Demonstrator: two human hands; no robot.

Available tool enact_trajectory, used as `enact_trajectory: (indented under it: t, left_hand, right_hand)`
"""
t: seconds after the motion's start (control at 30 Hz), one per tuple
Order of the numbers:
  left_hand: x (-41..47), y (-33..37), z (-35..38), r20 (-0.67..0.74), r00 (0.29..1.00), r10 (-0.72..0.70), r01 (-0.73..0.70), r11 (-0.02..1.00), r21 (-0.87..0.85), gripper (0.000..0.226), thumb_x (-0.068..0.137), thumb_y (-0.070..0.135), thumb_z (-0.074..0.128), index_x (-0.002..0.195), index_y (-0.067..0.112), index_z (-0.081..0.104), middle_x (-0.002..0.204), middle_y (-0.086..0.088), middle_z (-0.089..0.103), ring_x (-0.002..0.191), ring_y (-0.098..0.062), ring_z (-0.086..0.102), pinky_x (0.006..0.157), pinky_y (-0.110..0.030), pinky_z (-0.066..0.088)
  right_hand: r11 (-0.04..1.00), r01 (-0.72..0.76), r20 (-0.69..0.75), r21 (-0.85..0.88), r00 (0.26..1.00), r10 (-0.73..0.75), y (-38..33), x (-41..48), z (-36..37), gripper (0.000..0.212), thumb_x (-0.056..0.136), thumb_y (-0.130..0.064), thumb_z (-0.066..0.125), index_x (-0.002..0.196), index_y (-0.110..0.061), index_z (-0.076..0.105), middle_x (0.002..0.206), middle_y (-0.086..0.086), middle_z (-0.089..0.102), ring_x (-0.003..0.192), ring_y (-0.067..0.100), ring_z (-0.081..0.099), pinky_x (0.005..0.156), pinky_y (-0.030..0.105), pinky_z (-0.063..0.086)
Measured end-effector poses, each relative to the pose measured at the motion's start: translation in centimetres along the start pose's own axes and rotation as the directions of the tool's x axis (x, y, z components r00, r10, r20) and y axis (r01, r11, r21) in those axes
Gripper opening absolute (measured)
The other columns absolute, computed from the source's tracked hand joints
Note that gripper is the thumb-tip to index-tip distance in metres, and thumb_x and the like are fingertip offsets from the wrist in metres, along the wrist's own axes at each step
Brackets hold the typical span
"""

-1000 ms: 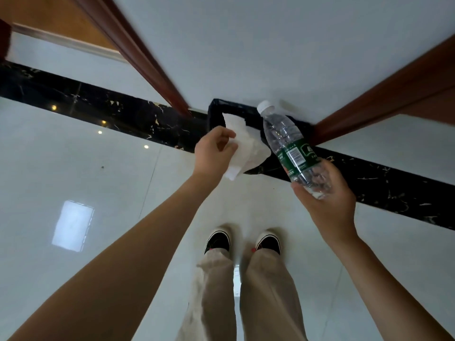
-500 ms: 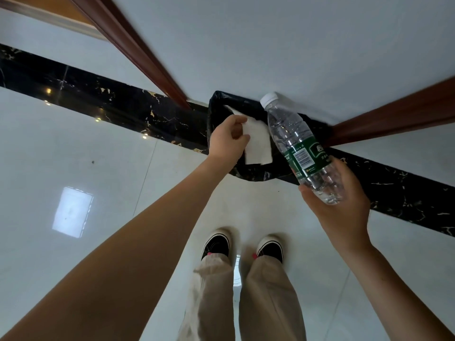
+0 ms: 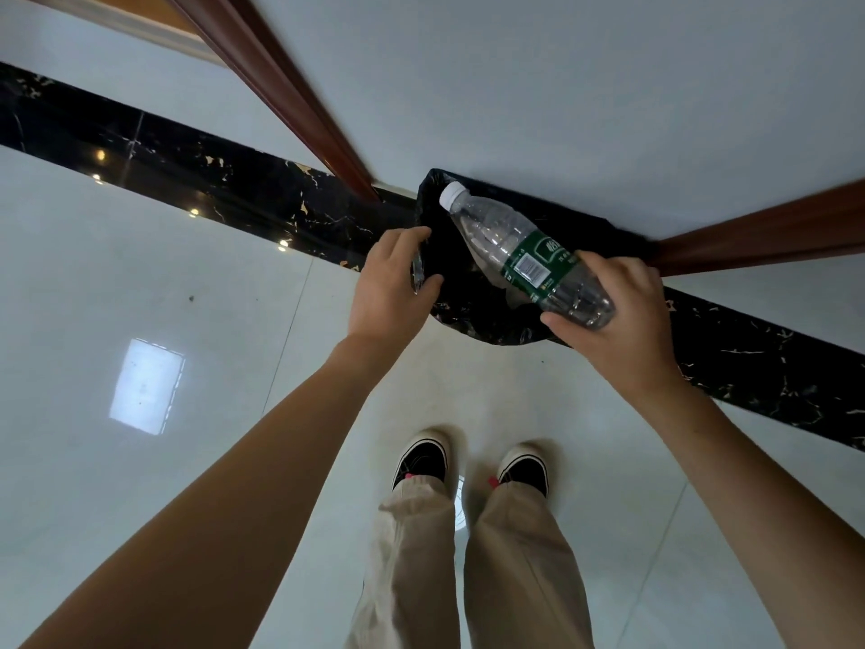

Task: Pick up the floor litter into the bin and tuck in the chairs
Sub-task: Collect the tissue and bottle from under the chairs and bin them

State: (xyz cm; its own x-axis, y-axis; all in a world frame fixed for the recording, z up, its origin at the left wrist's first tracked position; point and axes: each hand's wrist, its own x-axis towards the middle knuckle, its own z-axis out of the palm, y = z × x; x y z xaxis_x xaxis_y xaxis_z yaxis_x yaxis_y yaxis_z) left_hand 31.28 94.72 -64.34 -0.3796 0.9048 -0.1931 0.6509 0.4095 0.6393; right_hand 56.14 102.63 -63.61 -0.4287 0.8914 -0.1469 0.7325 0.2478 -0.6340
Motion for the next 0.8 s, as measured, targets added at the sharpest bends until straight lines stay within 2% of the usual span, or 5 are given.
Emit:
enact_trajectory:
  t: [0.13,0.33,0.53,0.7,0.8]
  left_hand:
    - [0.0,-1.1,0.6,0.033,0.991,0.126,-0.13,0.978,0.164,0.054,0.08,0.019,0.072,0.129,0.011,0.052,0.127,-0.005,0.055,0.117,-0.023,0.05,0.099,-0.036,0.044]
    - [0.0,-2.6,2.0,0.076,0.988,0.135,-0.148,0.968,0.202,0.052,0.08,0.021,0.072,0.126,0.008,0.054,0.129,-0.007,0.054,0.12,-0.025,0.051,0.1,-0.041,0.045]
    - [-0.2,-2.7,1.9,0.086,0.981,0.173,-0.188,0.953,0.239,0.051,0.086,0.028,0.066,0.131,0.01,0.052,0.133,-0.005,0.053,0.125,-0.024,0.047,0.105,-0.04,0.04]
    - [-0.9,0.9,-1.7,0.151,0.961,0.231,-0.265,0.926,0.27,0.055,0.089,0.035,0.06,0.137,0.012,0.048,0.137,-0.005,0.052,0.129,-0.024,0.044,0.108,-0.042,0.037]
    - [-2.3,5.6,-6.6,0.178,0.953,0.245,-0.287,0.918,0.275,0.055,0.09,0.039,0.055,0.137,0.012,0.047,0.138,-0.005,0.051,0.13,-0.025,0.043,0.109,-0.041,0.035]
  right_hand:
    - [0.999,0.034,0.036,-0.041,0.999,-0.032,1.5,2.0,1.6,0.074,0.063,-0.032,0.088,0.127,-0.01,0.059,0.112,0.01,0.056,0.103,0.03,0.049,0.088,0.021,0.031]
    - [0.999,0.016,0.072,-0.042,0.997,-0.013,2.7,3.7,3.5,0.077,0.065,-0.031,0.087,0.133,-0.012,0.055,0.12,0.01,0.056,0.112,0.03,0.047,0.09,0.024,0.033]
    - [1.0,0.023,0.041,-0.002,0.999,-0.023,2.7,2.4,4.2,0.076,0.077,-0.033,0.079,0.141,-0.011,0.046,0.141,0.01,0.048,0.132,0.023,0.041,0.109,0.026,0.031]
    - [0.991,0.079,-0.004,-0.108,0.997,-0.08,-0.6,0.5,-0.1,0.064,0.088,-0.04,0.065,0.138,-0.005,0.048,0.141,0.015,0.049,0.133,0.029,0.043,0.111,0.043,0.036]
    - [0.987,0.055,-0.043,-0.149,0.997,-0.062,-4.6,-1.0,-5.5,0.061,0.091,-0.044,0.059,0.136,-0.005,0.049,0.135,0.015,0.054,0.128,0.031,0.047,0.107,0.047,0.039]
